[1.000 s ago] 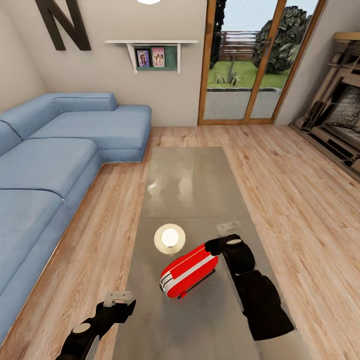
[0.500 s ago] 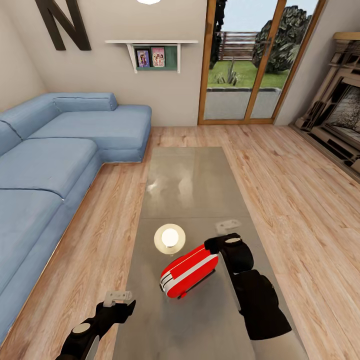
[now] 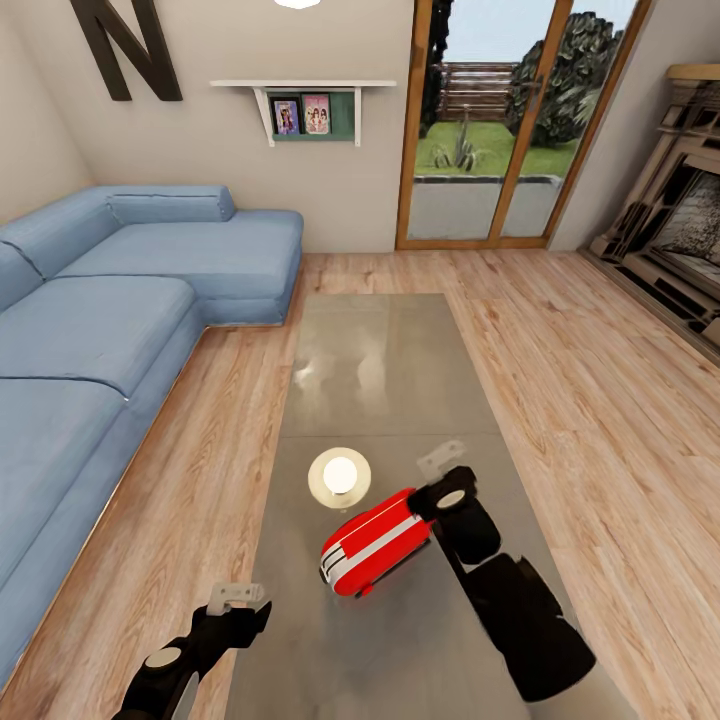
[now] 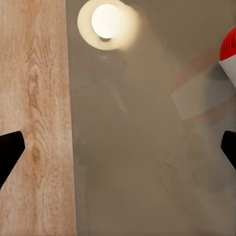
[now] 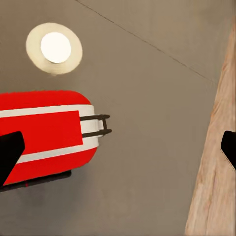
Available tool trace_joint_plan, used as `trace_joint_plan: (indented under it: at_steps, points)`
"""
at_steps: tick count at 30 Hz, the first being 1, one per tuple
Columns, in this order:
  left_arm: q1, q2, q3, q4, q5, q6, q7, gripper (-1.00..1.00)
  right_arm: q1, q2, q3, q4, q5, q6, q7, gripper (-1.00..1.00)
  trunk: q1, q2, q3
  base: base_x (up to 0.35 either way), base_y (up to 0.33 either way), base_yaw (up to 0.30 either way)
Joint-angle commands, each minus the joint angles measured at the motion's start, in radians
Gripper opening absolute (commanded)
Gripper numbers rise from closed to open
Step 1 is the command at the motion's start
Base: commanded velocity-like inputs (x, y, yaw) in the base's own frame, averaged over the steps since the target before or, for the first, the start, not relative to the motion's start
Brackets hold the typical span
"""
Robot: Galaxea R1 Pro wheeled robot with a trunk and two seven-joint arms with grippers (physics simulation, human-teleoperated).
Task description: Turn on the radio receiver that's on the table in the living room.
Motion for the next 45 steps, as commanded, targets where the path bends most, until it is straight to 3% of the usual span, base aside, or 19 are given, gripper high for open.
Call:
trace_joint_plan:
  at_steps: [1,8,10,11,16,17,18,24,32,35,40,43,45]
  points:
    - [0.000,0.000,0.000,0.000,0.000,0.000,0.000,1.00,0.000,-0.013,0.014,0.000,0.000,-0.003,0.006,1.00,0.000,0.000,0.000,0.000,0.000,0.000]
    - [0.000,0.000,0.000,0.001,0.000,0.000,-0.001,1.00,-0.014,-0.094,0.082,0.000,0.011,-0.035,0.065,1.00,0.000,0.000,0.000,0.000,0.000,0.000]
    - [0.000,0.000,0.000,0.004,0.000,0.000,0.000,1.00,-0.031,-0.129,0.101,-0.001,0.055,-0.061,0.160,1.00,0.000,0.000,0.000,0.000,0.000,0.000]
    - [0.000,0.000,0.000,0.011,-0.001,0.000,0.000,1.00,-0.036,-0.150,0.106,-0.010,0.113,-0.086,0.274,1.00,0.000,0.000,0.000,0.000,0.000,0.000]
    - [0.000,0.000,0.000,0.022,-0.003,-0.001,0.000,1.00,-0.040,-0.172,0.101,-0.033,0.257,-0.158,0.488,1.00,0.000,0.000,0.000,0.000,0.000,0.000]
    - [0.000,0.001,0.000,0.027,-0.003,-0.002,0.000,1.00,-0.041,-0.185,0.087,-0.044,0.308,-0.192,0.579,1.00,0.000,0.000,0.000,0.000,0.000,0.000]
    - [0.000,0.001,0.000,0.033,-0.004,-0.003,0.000,1.00,-0.041,-0.193,0.076,-0.050,0.331,-0.213,0.635,1.00,0.000,0.000,0.000,0.000,0.000,0.000]
    - [0.000,0.003,0.000,0.048,-0.006,0.000,-0.001,1.00,-0.052,-0.231,0.041,-0.060,0.395,-0.331,0.838,1.00,0.000,0.000,0.000,0.000,0.000,0.000]
    - [0.000,0.006,0.006,0.053,0.005,0.010,-0.037,1.00,-0.127,-0.282,0.034,-0.061,0.426,-0.444,1.047,1.00,0.000,0.000,0.000,0.000,0.000,0.000]
    - [0.000,0.005,0.009,0.056,0.005,0.012,-0.064,1.00,-0.139,-0.282,0.034,-0.060,0.472,-0.474,1.072,1.00,0.000,0.000,0.000,0.000,0.000,0.000]
    - [0.000,0.005,0.014,0.086,0.005,0.014,-0.073,1.00,-0.162,-0.267,0.036,-0.051,0.604,-0.516,1.137,1.00,0.000,0.000,0.000,0.000,0.000,0.000]
    - [0.000,0.005,0.016,0.099,0.005,0.013,-0.074,1.00,-0.185,-0.200,0.037,-0.043,0.694,-0.561,1.225,1.00,0.000,0.000,0.000,0.000,0.000,0.000]
    - [0.000,0.005,0.016,0.101,0.005,0.013,-0.074,1.00,-0.193,-0.175,0.037,-0.037,0.722,-0.582,1.246,1.00,0.000,0.000,0.000,0.000,0.000,0.000]
